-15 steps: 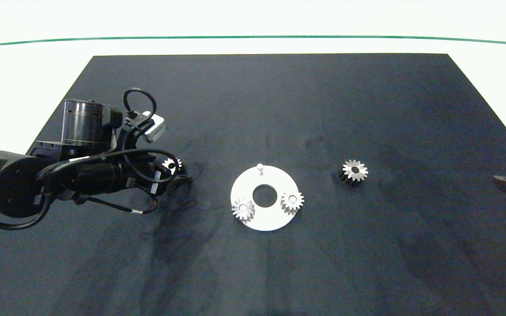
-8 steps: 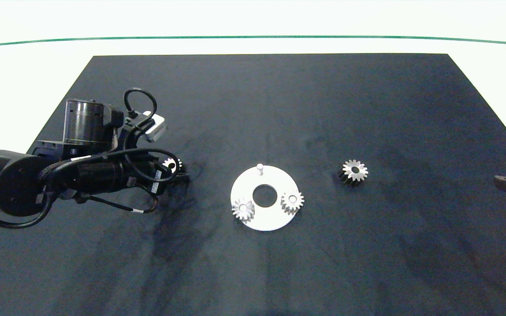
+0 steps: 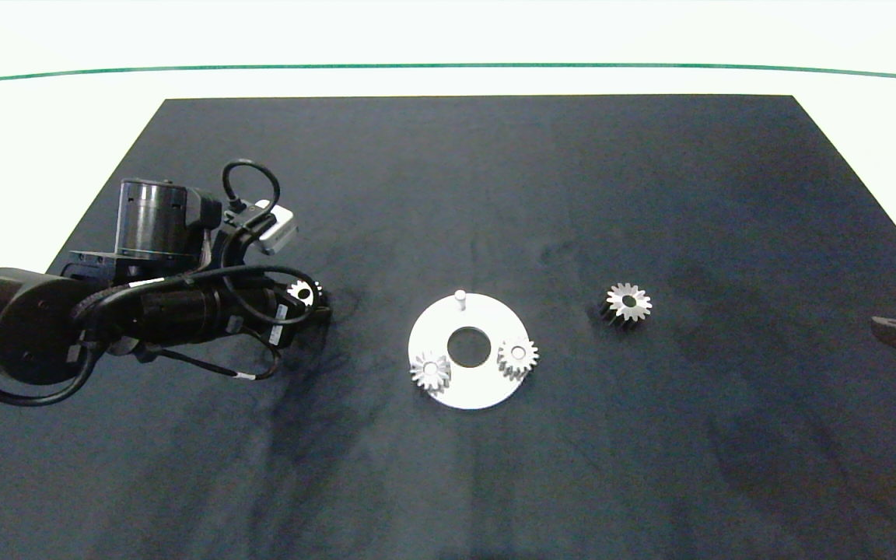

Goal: Remove an incorrectly installed larger gear and replace it with the correct smaller gear

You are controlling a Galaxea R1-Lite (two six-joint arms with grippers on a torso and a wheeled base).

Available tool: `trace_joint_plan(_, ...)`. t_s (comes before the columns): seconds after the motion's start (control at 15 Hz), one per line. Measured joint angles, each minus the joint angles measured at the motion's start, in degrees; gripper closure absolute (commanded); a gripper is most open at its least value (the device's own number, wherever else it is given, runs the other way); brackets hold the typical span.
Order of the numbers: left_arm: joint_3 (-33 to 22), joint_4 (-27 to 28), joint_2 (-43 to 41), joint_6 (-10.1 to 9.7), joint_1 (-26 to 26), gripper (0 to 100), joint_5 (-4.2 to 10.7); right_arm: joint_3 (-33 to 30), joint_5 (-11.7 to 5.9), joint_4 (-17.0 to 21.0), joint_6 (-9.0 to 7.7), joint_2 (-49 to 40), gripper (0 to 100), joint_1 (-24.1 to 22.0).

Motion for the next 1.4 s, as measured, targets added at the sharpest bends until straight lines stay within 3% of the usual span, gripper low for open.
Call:
trace_joint_plan(0.87,-0.02,-0.35,0.66,0.00,0.02,65,-0.05,0.35,0.22,-0.07,0.09,-0.09,0,-0.18)
trace_joint_plan(1.07,-0.07,-0.33,0.71,0.00,-0.04,71,-0.05,0.41,0.96,-0.10,0.11,-0.15,0,-0.90)
trace_joint_plan(1.4,0.37,-0.02,0.46,0.09,-0.11,75,-0.02,0.50,1.16,-0.10,0.09,-0.23,0,-1.34)
